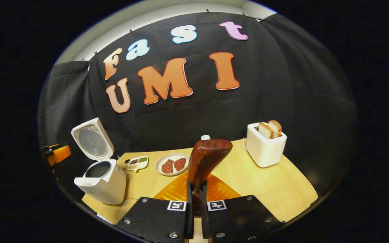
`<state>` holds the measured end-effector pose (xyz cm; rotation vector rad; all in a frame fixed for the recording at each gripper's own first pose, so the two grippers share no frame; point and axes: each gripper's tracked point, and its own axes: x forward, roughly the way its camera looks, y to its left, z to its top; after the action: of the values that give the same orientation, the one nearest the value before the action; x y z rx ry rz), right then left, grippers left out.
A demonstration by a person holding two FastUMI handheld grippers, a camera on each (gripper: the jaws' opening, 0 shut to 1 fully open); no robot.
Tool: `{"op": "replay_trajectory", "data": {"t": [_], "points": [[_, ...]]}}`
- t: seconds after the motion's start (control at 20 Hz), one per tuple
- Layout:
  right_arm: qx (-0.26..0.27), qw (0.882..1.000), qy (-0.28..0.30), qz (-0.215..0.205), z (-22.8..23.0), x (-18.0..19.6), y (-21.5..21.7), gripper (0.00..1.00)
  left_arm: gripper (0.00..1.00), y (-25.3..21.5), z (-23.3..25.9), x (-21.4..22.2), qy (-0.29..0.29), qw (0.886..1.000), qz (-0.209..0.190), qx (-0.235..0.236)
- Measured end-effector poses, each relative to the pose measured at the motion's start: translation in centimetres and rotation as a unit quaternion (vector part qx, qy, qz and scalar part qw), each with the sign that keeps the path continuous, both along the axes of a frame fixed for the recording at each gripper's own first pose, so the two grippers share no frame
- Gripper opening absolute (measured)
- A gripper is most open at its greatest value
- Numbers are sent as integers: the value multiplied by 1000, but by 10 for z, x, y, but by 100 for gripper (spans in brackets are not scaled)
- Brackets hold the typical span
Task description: Close the left gripper, press the button to open the rice cooker; take a wooden spoon from the chopstick holder with the right hand, scoop a spoonful of rice and pour it into the rice cooker, then put the wooden spoon back into the chopstick holder.
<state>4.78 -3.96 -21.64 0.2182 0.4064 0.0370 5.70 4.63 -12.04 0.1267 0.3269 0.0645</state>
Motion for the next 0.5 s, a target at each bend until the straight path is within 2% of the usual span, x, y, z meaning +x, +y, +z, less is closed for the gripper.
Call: {"op": "replay_trajectory", "data": {"t": [0.25,0.35,0.5], "points": [[40,998,31,-39,-48,-9,-30,8,100,-5,5,7,-5,1000,-1,7],[68,996,22,-60,-48,-7,-38,8,100,-7,8,8,-9,1000,-1,12],[64,994,37,-80,-68,-10,-48,8,100,-14,11,9,-11,1000,-5,17]]}}
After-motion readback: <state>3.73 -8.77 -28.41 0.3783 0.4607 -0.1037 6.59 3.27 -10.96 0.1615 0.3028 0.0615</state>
